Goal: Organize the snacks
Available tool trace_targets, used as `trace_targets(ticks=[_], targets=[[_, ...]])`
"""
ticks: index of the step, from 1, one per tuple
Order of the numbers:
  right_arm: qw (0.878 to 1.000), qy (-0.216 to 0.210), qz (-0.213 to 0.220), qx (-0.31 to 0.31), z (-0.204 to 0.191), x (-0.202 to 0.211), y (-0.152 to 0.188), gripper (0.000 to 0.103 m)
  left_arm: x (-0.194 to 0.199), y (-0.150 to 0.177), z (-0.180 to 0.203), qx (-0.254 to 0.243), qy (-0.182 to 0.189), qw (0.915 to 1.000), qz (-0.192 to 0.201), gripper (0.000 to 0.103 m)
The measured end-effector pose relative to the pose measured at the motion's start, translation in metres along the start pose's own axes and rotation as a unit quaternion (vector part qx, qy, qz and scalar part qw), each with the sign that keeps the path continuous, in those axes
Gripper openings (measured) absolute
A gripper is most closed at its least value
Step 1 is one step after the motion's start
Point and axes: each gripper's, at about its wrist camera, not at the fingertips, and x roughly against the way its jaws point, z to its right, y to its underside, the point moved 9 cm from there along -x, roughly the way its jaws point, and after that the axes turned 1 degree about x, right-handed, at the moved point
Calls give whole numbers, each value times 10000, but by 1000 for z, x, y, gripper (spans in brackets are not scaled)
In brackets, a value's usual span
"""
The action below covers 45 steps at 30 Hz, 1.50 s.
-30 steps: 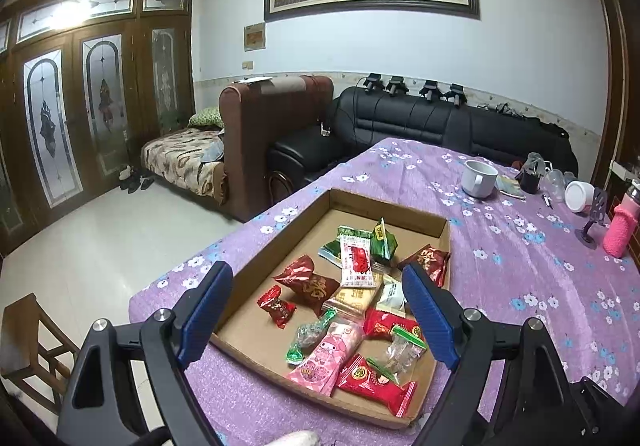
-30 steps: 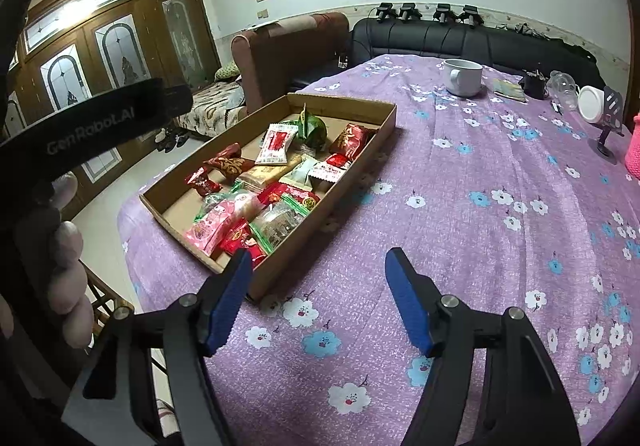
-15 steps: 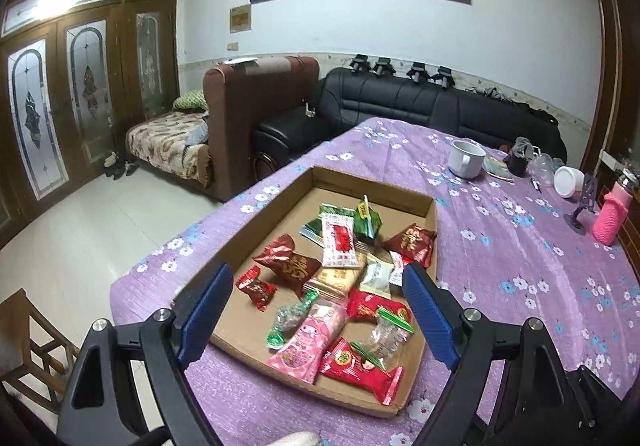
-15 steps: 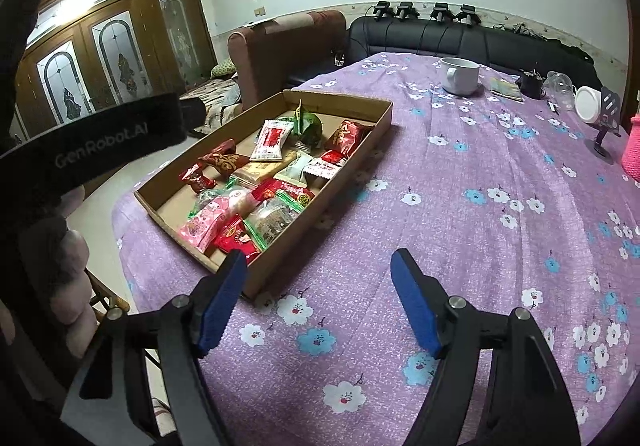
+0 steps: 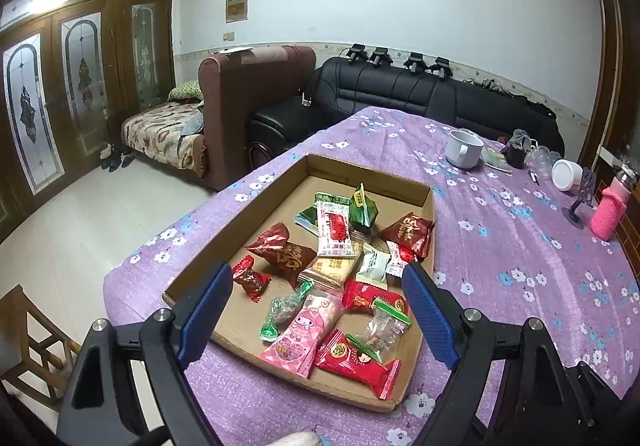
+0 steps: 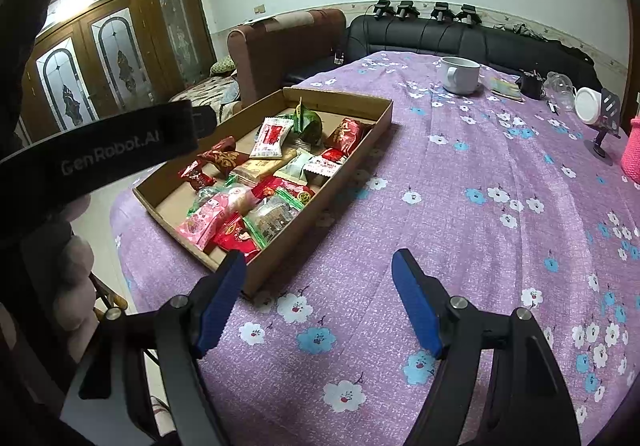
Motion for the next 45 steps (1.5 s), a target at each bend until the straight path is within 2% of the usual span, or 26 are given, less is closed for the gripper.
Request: trace_targets(ticks=[20,45], targets=[[9999,-14,-83,-55,0,-2,2,77,-5,5,7,18,270,9995,-175,87],[9997,-41,-241,87,-7,-10,10,78,-15,14,5,149,310,9988,-351,87]])
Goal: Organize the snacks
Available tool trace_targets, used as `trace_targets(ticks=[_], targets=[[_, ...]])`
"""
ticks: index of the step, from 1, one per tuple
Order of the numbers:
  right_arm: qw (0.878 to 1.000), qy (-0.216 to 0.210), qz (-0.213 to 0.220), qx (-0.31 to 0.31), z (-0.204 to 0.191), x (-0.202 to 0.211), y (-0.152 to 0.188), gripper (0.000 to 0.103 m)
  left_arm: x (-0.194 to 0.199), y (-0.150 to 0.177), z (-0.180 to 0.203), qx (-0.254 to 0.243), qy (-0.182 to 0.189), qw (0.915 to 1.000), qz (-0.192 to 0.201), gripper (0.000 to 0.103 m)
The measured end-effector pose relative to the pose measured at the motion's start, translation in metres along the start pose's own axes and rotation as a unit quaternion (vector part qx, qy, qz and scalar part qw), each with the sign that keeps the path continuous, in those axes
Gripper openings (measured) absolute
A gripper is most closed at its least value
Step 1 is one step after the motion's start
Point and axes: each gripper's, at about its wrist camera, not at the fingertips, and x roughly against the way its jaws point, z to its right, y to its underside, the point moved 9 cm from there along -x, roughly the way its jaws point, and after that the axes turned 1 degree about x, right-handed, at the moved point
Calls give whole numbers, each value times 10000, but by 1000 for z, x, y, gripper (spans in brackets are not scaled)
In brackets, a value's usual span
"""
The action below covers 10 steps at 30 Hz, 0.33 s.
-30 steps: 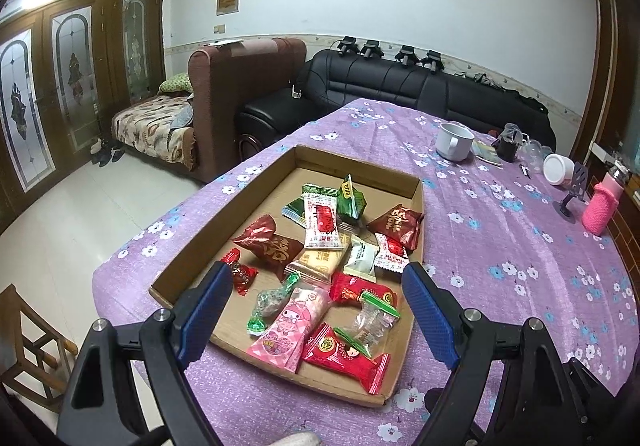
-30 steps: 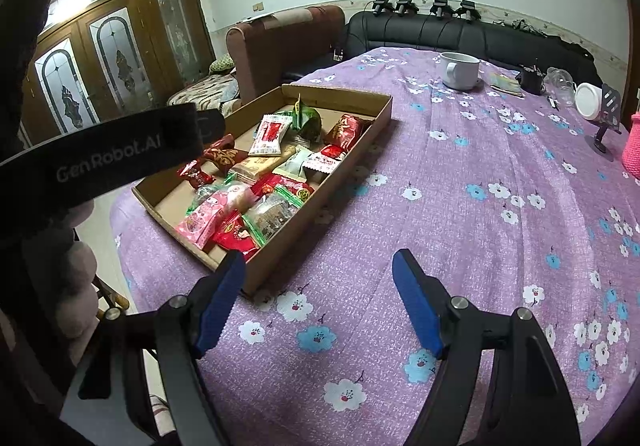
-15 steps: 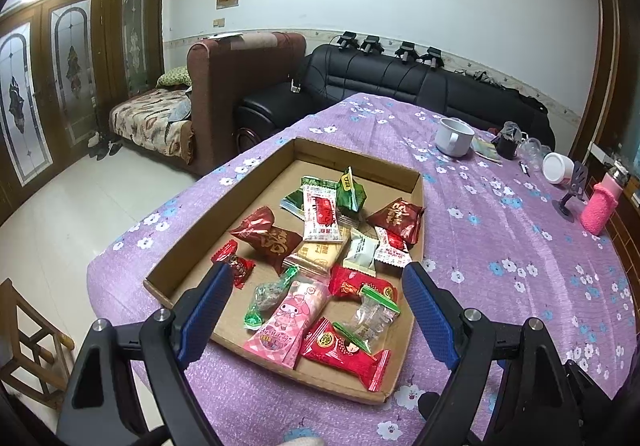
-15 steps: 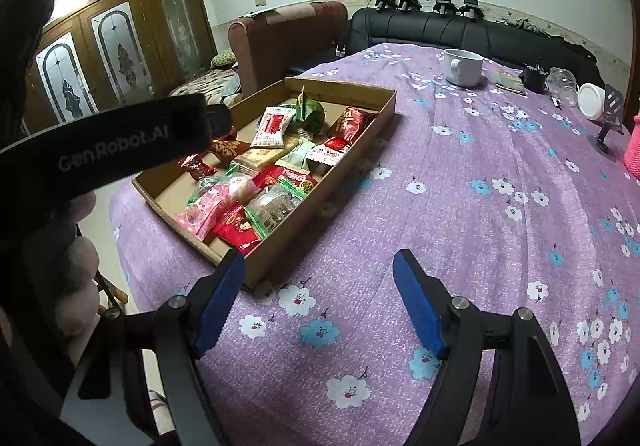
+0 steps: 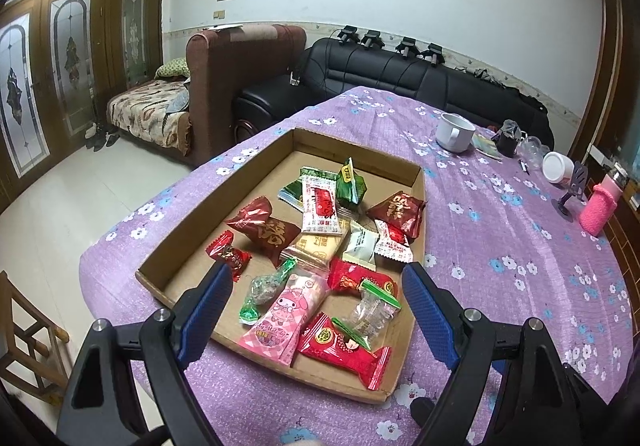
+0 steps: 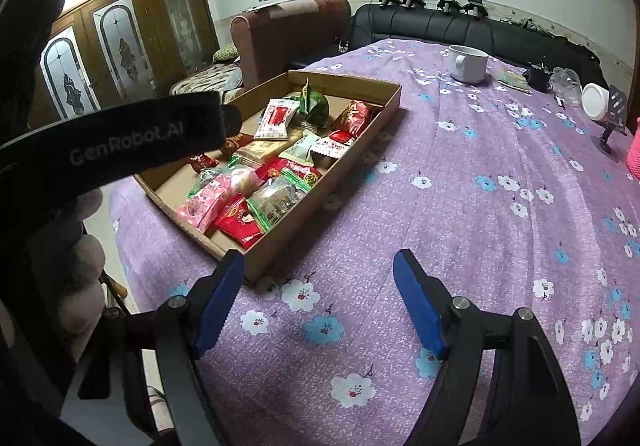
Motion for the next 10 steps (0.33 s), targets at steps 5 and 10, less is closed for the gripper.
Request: trace_targets(ticks=[5,10], targets=[[10000,-33,-22,10,-1,-1,1,78,2,-2,-1,41,33,9999,89,87],[9999,-76,0,-102,5,1,1,78,3,-2,5,-50,109,9999,-31,87]])
